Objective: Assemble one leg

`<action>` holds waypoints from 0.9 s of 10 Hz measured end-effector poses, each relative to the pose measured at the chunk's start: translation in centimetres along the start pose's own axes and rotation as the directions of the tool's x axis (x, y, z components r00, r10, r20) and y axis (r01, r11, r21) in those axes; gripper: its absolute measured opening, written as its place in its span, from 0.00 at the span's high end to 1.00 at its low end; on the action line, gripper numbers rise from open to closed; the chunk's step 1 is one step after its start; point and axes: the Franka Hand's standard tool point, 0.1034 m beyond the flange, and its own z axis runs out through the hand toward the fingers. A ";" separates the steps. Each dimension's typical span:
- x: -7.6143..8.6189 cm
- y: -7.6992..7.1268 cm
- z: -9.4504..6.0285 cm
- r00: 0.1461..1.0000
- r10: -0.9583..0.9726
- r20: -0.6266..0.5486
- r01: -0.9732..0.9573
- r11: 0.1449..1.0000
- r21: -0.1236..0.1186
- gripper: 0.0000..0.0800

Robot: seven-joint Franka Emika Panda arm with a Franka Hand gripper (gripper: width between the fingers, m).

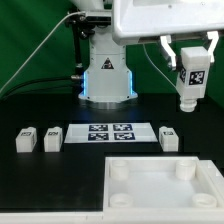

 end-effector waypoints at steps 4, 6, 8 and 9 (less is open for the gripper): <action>-0.3 0.0 0.2 0.996 -0.006 -0.092 0.006 1.000 0.000 0.64; -3.2 -0.6 4.9 0.997 -0.023 -0.075 0.024 1.000 0.011 0.64; -0.9 0.8 7.0 0.995 -0.044 -0.085 0.044 0.999 -0.001 0.64; -0.8 0.5 7.8 0.998 -0.018 -0.065 0.018 1.000 0.000 0.64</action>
Offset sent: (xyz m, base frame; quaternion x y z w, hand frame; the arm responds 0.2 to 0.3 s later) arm 0.0000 0.0000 0.0000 0.0000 0.0000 0.0000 1.0000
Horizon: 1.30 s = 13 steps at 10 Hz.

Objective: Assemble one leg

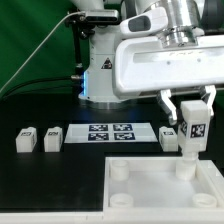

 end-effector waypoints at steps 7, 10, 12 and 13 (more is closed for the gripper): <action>2.0 -1.1 1.2 0.998 0.058 0.001 -0.058 0.998 0.003 0.64; 1.8 -1.1 1.3 0.999 0.048 0.004 -0.048 0.999 0.001 0.64; -0.7 -0.4 2.7 0.999 0.036 0.002 -0.036 0.999 -0.016 0.64; -0.2 0.3 3.2 1.000 0.029 -0.008 -0.030 0.999 -0.025 0.64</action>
Offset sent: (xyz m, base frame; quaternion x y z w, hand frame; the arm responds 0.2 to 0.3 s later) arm 0.0168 0.0095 0.0022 0.0103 0.0092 0.0201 0.9997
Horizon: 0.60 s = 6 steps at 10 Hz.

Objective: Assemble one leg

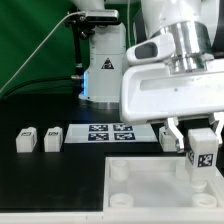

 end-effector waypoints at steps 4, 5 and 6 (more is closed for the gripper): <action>0.6 0.2 0.6 1.000 -0.013 0.005 0.013 1.000 0.001 0.64; 0.7 0.1 0.5 1.000 -0.015 0.009 0.015 1.000 0.004 0.64; 0.6 -0.2 0.6 1.000 -0.017 0.009 0.017 1.000 0.006 0.64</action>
Offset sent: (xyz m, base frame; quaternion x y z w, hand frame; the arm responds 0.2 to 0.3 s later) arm 0.0034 0.0147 0.0014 0.0020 0.0043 0.0134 0.9999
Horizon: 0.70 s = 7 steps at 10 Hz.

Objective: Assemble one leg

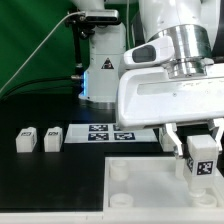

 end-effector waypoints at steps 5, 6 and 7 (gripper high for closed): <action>-0.7 -0.8 1.1 1.000 -0.008 0.008 0.008 1.000 0.008 0.64; -0.7 -0.8 1.2 1.000 -0.008 -0.007 0.008 1.000 0.005 0.64; -0.6 -0.8 1.2 1.000 -0.008 -0.023 0.009 1.000 0.003 0.64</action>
Offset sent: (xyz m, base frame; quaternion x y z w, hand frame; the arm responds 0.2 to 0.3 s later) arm 0.0129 0.0047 -0.0099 -0.0009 0.0154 -0.0007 0.9999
